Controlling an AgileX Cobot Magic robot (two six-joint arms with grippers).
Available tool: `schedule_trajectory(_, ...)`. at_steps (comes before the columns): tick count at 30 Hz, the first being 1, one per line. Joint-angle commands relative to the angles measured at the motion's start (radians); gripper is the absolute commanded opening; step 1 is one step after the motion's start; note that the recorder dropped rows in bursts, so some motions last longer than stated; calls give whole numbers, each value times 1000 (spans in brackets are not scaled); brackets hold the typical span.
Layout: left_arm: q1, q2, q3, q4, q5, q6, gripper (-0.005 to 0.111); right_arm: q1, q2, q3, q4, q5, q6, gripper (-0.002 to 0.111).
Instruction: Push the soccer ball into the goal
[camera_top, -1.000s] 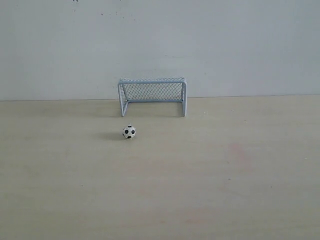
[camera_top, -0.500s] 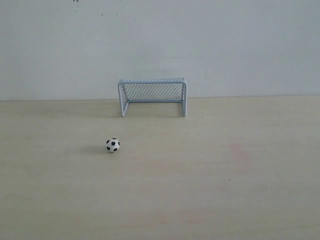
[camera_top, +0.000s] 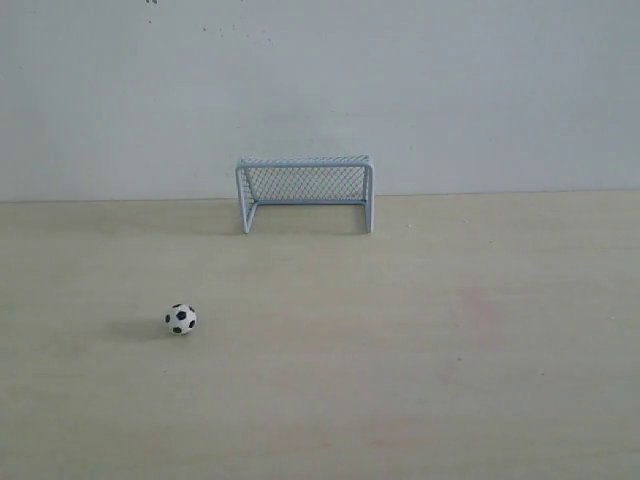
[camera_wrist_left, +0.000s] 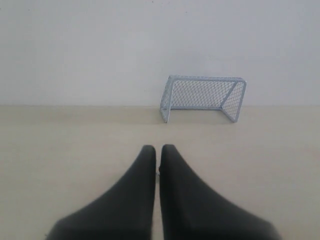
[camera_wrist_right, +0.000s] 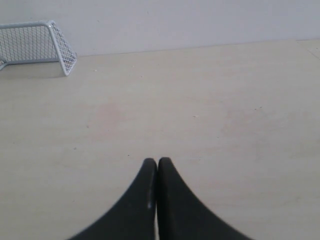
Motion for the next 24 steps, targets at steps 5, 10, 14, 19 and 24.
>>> schedule_trajectory(5,3,-6,3,-3,49,156,4,1,-5,-1,-2,-5,1,0)
schedule_trajectory(10,3,-6,3,-10,99,120,4,1,-5,-1,-2,-5,1,0)
schedule_trajectory(14,3,-6,3,-19,124,91,4,1,-5,-1,-2,-5,1,0)
schedule_trajectory(19,3,-12,3,-29,149,138,4,1,-5,-1,-2,-5,1,0)
schedule_trajectory(24,3,-12,3,-34,149,141,4,1,-5,-1,-2,-5,1,0)
